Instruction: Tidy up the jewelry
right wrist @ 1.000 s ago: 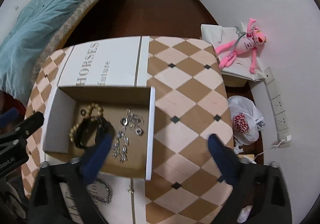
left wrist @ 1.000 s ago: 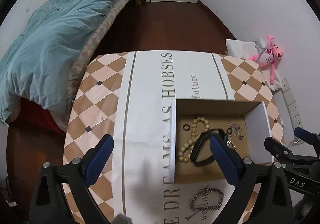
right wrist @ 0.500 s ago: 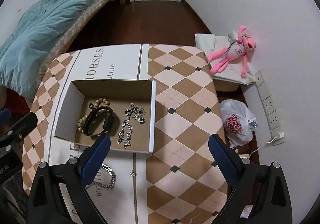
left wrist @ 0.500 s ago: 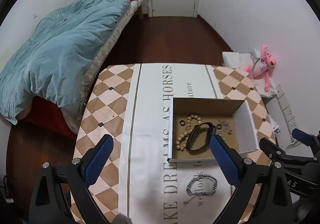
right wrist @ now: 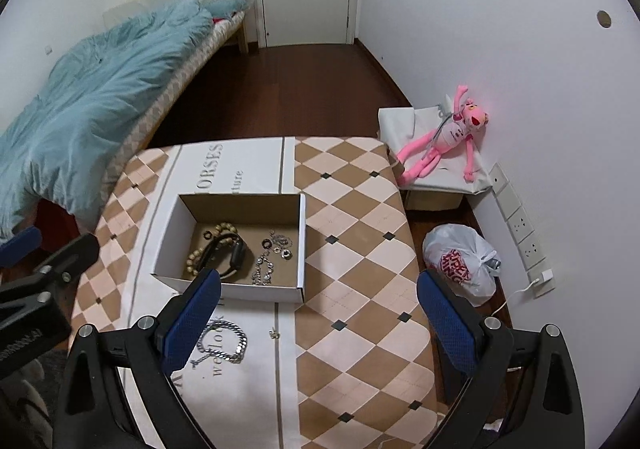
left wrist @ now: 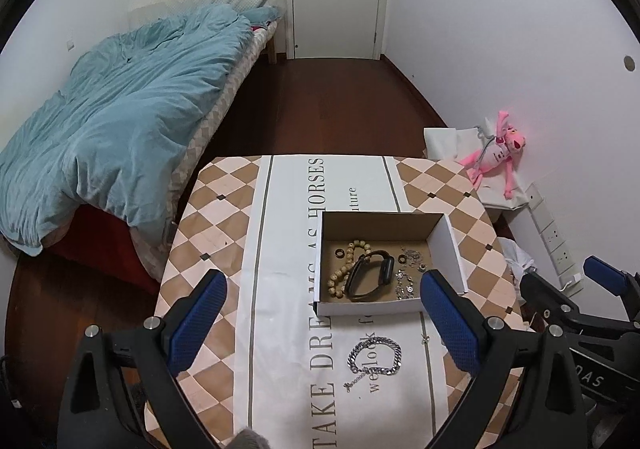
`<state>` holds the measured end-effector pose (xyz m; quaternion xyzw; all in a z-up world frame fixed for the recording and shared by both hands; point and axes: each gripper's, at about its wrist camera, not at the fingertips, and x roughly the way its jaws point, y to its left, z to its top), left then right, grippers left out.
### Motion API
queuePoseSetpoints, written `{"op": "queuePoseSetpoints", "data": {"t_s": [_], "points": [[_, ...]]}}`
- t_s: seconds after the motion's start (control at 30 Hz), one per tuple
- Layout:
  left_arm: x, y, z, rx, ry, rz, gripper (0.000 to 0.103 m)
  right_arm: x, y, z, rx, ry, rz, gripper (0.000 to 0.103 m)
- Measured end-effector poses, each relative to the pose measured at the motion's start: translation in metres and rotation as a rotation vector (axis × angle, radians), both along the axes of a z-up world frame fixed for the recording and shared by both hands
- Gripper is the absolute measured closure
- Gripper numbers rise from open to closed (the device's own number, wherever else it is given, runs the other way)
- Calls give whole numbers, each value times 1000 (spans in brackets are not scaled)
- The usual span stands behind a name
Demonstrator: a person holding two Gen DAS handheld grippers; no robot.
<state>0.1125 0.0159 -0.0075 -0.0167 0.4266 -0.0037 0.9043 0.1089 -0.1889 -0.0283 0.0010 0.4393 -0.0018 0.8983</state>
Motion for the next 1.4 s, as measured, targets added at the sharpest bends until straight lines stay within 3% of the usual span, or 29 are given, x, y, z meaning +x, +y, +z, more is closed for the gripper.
{"op": "queuePoseSetpoints", "data": {"t_s": [0.13, 0.3, 0.33, 0.4, 0.57, 0.73, 0.83, 0.93, 1.2, 1.27, 1.33, 1.4], "points": [[-5, 2, -12, 37, 19, 24, 4, -4, -2, -14, 2, 26, -1, 3], [-5, 3, -64, 107, 104, 48, 4, -2, 1, -74, 25, 128, 20, 5], [-5, 4, -75, 113, 127, 52, 4, -1, 2, -89, 33, 147, 29, 7], [-4, 5, -99, 119, 177, 58, 4, 1, 6, -115, 56, 189, 45, 26], [-3, 9, -141, 123, 270, 68, 4, 6, 10, -163, 121, 231, 58, 40], [-1, 13, -162, 108, 316, 71, 4, 9, 17, -180, 153, 207, 75, 48], [-1, 14, -167, 91, 330, 70, 4, 11, 27, -187, 146, 207, 99, 61], [0, 13, -170, 81, 332, 64, 4, 12, 31, -189, 112, 195, 101, 95], [7, -10, -174, -36, 352, -50, 6, 5, 4, -178, 159, 168, 33, 94], [8, -23, -176, -41, 354, -86, 13, 3, -2, -173, 160, 158, 20, 94], [11, -33, -178, -31, 362, -121, 32, 2, -7, -170, 161, 154, 9, 94], [12, -47, -178, 17, 353, -158, 45, 0, -11, -169, 164, 149, -2, 94]]}}
